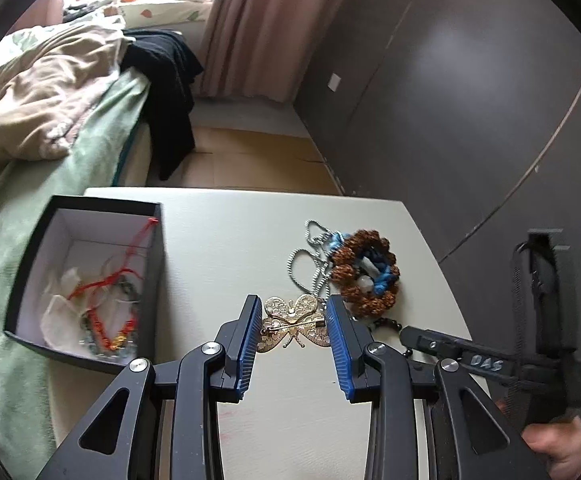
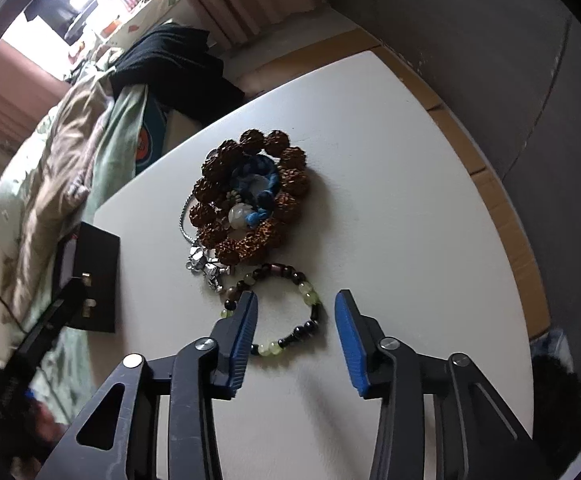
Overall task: Organize jewelry
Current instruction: 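Drop brooch into black box with left tool while right tool carries black bead bracelet there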
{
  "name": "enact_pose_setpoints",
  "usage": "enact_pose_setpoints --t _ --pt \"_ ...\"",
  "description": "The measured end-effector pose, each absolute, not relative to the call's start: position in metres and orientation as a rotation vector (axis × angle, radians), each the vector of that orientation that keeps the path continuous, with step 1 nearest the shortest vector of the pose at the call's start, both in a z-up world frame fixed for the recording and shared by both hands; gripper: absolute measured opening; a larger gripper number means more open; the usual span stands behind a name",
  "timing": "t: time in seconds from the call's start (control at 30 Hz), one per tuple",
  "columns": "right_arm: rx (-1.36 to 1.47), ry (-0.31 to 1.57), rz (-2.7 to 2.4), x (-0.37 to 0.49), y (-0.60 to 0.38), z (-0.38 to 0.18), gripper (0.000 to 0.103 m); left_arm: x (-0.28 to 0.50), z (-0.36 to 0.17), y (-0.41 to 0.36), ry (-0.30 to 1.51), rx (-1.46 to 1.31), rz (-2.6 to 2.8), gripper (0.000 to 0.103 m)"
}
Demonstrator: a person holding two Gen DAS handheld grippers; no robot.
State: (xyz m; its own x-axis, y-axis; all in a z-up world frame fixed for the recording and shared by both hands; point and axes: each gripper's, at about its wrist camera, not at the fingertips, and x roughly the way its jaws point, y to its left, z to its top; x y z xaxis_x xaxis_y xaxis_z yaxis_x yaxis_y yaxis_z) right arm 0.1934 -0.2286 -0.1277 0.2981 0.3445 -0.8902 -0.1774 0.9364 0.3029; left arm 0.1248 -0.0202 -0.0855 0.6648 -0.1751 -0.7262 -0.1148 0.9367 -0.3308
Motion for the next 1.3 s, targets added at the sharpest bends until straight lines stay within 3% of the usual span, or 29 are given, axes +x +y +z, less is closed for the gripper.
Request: enact_pose_setpoints --t 0.17,0.23,0.27,0.33,1.1,1.13,1.23,1.27,1.3 --pt "0.026 1.200 0.297 0.192 -0.213 -0.132 0.033 0.115 -0.076 -0.003 0.818 -0.388 -0.015 0.035" --pt "-0.035 1.187 0.276 0.190 -0.207 -0.132 0.025 0.112 -0.074 0.003 0.811 -0.398 -0.007 0.035" --pt "-0.070 1.178 0.260 0.188 -0.205 -0.131 0.015 0.110 -0.073 0.006 0.808 -0.401 -0.003 0.035" --pt "-0.126 1.167 0.240 0.186 -0.201 -0.132 0.010 0.107 -0.070 0.013 0.799 -0.408 0.007 0.035" --pt "0.274 1.008 0.633 0.160 -0.177 -0.066 0.010 0.086 -0.058 0.090 0.726 -0.557 0.138 0.036" --pt "0.281 1.004 0.645 0.159 -0.174 -0.065 0.010 0.087 -0.058 0.093 0.727 -0.579 0.128 0.042" --pt "0.300 0.985 0.684 0.155 -0.166 -0.061 0.010 0.085 -0.056 0.104 0.697 -0.634 0.130 0.081" --pt "0.312 0.977 0.703 0.154 -0.161 -0.059 0.010 0.083 -0.054 0.106 0.682 -0.642 0.141 0.089" --pt "0.323 0.971 0.717 0.154 -0.158 -0.058 0.010 0.079 -0.051 0.111 0.654 -0.655 0.158 0.090"
